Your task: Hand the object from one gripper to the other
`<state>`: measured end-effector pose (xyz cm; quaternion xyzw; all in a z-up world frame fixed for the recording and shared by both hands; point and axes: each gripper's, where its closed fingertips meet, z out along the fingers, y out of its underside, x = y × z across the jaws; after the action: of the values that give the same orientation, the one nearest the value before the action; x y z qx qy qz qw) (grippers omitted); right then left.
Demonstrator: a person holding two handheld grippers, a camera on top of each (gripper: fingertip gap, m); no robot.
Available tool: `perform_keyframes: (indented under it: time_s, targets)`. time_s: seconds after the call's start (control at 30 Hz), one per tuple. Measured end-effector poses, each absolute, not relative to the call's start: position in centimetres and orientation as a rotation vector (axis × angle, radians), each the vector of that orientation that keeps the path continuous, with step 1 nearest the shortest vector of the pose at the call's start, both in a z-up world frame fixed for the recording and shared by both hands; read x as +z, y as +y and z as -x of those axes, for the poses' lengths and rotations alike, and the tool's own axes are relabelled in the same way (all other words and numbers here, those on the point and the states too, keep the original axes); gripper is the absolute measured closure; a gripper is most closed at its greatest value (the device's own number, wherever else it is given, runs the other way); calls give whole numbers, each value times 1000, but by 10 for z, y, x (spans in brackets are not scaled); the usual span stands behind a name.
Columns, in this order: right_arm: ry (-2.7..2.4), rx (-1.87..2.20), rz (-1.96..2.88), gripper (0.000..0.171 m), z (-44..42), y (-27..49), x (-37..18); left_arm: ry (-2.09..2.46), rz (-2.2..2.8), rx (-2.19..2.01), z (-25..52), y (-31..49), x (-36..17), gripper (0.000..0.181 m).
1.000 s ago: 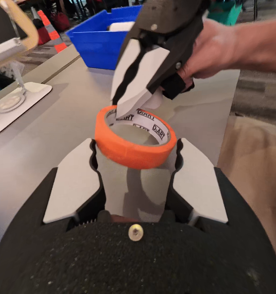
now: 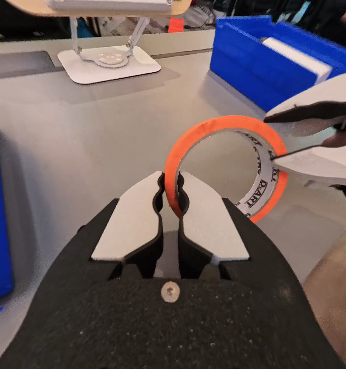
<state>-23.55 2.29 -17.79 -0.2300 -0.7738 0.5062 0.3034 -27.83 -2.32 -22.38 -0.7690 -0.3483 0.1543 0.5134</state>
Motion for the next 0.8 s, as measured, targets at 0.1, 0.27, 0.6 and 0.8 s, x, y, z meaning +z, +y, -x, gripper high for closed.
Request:
perform_keyframes:
  time_s: [0.1,0.27,0.6,0.8]
  targets:
    - [-2129,1732,726,128,229,24,-176,-863,1751,214,280,-26,-222,171]
    - [-2312,2318,745,116,199,13,-182,-832,1594,-49,275,-17,-208,171]
    - [-2180,2379,523,156,186,-14,-165,-848,1365,-508,253,13,-201,171]
    - [-2253,2371,489,160,177,-13,-165,-778,1428,-469,248,16,-203,170]
